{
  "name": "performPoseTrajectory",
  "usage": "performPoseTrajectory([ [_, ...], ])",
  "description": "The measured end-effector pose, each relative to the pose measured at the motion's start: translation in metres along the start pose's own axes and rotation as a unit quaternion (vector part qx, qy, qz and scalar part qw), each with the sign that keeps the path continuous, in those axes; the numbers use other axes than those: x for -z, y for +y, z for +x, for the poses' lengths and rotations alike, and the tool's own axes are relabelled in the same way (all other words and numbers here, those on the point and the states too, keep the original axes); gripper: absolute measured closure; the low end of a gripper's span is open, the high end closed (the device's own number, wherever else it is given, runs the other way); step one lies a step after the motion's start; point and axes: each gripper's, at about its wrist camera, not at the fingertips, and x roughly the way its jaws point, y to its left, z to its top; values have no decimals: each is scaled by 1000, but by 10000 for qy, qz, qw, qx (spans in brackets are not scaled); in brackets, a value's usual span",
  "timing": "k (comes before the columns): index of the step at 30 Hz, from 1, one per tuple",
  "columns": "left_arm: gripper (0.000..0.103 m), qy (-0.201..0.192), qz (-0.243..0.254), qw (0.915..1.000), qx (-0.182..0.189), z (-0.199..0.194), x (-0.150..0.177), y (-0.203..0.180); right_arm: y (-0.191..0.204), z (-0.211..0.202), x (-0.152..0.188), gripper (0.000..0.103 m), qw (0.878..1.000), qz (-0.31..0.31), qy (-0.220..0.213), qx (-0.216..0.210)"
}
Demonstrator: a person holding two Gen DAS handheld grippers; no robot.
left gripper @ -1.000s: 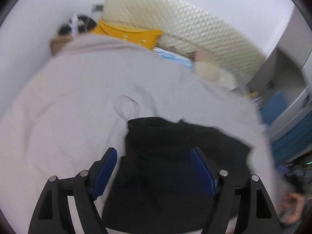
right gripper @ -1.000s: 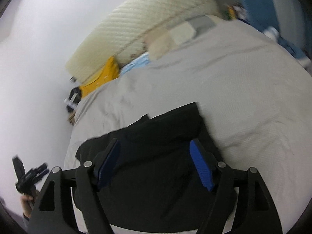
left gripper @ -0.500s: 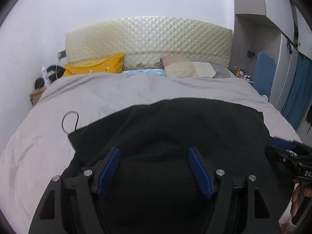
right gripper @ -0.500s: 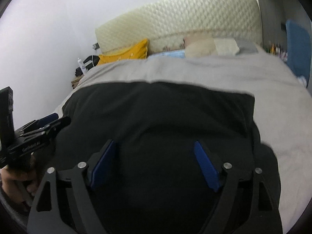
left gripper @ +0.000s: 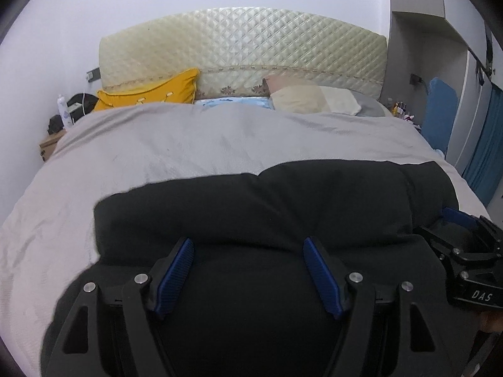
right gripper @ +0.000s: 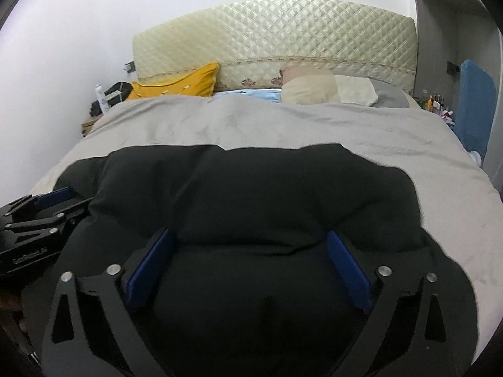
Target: Fold large clothes
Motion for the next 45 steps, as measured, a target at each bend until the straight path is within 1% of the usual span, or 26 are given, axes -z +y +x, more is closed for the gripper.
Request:
performPoseTrajectory([
  [3,30,20,-65,10000,64,13,4,4,0,13,2,1,10000,90,11,9],
  [6,29,155,-80,9998,113,22,8,6,6,19,5,1,9999,-61,-69,142],
  [8,29,164,-31,9999,45,25,12,4,12,20,13,0,9992,-194,-222,262],
  [11,29,146,70,9998,-105,25,18,-2,17,22,18,0,9984,-338,-294,358],
  [18,29,65,59,9999,-88,16,23,-2,8,15,23,0,9991,-242,-286,191],
  [20,29,74,8,9999,-71,10,21,1,8,9,24,0,9991,-232,-259,232],
  [22,29,-15,34,10000,-65,-1,20,4,4,-2,22,0,9992,-217,-306,143],
  [25,29,-102,44,9997,-240,-17,17,12,-4,-12,16,0,9992,-265,-289,127],
  [27,29,-147,-107,9990,-416,-29,13,30,-19,-19,10,0,9994,-142,-312,83],
  [29,29,-249,-258,9979,-544,-38,11,48,-35,-27,7,0,9988,58,-420,260],
  [31,29,-261,-330,9970,-657,-41,13,63,-50,-34,7,0,9973,235,-544,429],
  [33,28,-257,-380,9952,-868,-39,18,71,-62,-31,6,0,9976,292,-430,453],
  [34,28,-178,-358,9945,-967,-34,23,73,-67,-27,6,0,9980,321,-335,438],
  [36,28,-24,-276,9947,-994,-24,30,73,-71,-16,10,0,9984,230,-126,509],
  [38,28,13,-288,9954,-909,-17,36,72,-73,-3,18,0,9983,120,62,562],
  [41,27,15,-255,9956,-903,-14,40,74,-73,3,23,0,9986,126,53,513],
  [43,19,121,-82,9945,-1040,-8,42,72,-72,6,26,0,9986,13,14,536],
  [45,18,119,-111,9947,-1019,-5,45,72,-76,9,30,0,9989,69,14,473],
])
